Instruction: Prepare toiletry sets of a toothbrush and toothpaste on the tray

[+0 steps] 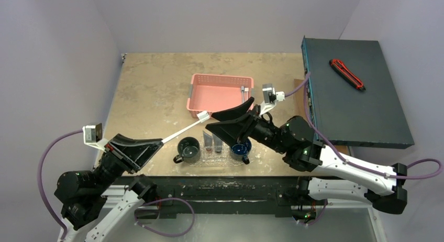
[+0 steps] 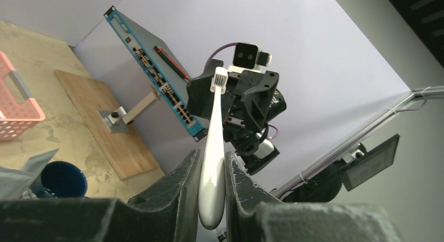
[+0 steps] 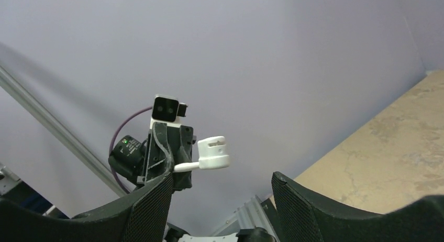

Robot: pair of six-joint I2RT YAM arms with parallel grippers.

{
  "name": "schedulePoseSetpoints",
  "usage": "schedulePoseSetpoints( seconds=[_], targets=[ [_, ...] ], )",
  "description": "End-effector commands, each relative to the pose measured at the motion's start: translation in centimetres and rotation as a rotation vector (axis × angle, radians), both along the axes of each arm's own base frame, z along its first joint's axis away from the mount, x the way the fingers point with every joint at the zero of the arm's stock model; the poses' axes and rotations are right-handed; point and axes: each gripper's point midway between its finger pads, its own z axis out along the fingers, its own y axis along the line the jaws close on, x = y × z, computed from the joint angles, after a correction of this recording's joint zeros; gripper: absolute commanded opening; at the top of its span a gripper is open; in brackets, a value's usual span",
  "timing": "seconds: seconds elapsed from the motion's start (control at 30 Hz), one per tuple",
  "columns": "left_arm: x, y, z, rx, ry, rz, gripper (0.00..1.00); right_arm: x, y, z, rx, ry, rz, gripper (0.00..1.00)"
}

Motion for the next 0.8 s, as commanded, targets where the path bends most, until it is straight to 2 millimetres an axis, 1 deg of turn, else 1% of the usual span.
schedulePoseSetpoints(
  seconds=[0.0,0.07,0.23,0.37,0.5,0.77],
  targets=[
    [-1.0,-0.4,1.6,-0.073,0.0,-0.072,0.0,-0.9,0.1,3.6,0.086,-0.043,0.052,0.71],
    [-1.2,-0.7,1.7,-0.081,-0.002,-0.099,0.0,-0.9,0.0,4.1,0.099,-0.051,0.051,0.71],
    [-1.6,-1.0,1.8,-0.082,0.0,-0.136,0.0,-2.1,-0.3,5.5,0.111,-0.102,0.105,0.7],
    [-2.0,-1.2,1.9,-0.081,-0.011,-0.157,0.0,-3.0,-0.2,6.1,0.113,-0.119,0.152,0.68],
    [-2.2,-1.6,2.1,-0.076,-0.018,-0.181,0.0,-3.5,0.0,6.3,0.105,-0.117,0.184,0.66],
    [-2.6,-1.5,2.6,-0.071,-0.049,-0.188,0.0,-3.8,0.5,6.1,0.078,-0.102,0.215,0.61]
  ],
)
